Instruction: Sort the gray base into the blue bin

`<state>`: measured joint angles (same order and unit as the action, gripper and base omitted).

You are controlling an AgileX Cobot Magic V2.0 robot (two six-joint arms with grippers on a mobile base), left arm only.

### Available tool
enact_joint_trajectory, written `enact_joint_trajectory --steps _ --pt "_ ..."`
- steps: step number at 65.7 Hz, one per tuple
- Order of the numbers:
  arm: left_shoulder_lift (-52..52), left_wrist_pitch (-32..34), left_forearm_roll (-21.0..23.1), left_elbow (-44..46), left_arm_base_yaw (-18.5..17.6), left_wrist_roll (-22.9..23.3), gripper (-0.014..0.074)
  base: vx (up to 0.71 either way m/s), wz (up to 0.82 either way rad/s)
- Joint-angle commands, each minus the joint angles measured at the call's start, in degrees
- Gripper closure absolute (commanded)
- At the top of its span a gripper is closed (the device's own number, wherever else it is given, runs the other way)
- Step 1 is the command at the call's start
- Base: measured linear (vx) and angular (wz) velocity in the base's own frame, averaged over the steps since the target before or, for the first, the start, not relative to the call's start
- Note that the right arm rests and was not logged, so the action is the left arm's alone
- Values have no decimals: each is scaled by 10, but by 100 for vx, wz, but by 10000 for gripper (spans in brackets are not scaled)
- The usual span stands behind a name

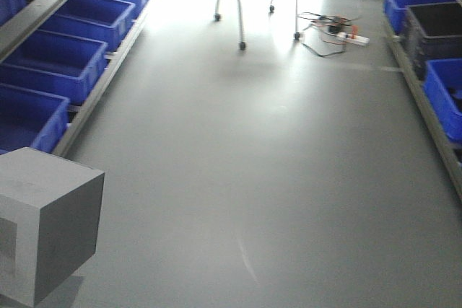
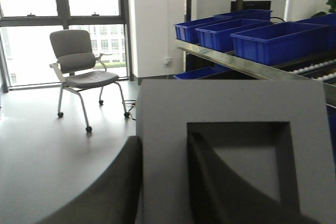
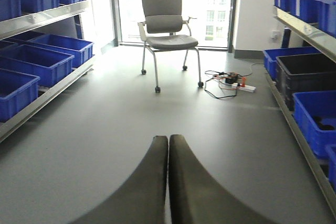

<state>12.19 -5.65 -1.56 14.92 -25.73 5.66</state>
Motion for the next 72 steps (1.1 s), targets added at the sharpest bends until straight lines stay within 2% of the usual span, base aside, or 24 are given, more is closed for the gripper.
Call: enact_joint_trajectory --steps 1,72 --pt "4 66 3 16 -2 4 602 27 41" --pt "4 66 3 16 -2 4 602 20 76"
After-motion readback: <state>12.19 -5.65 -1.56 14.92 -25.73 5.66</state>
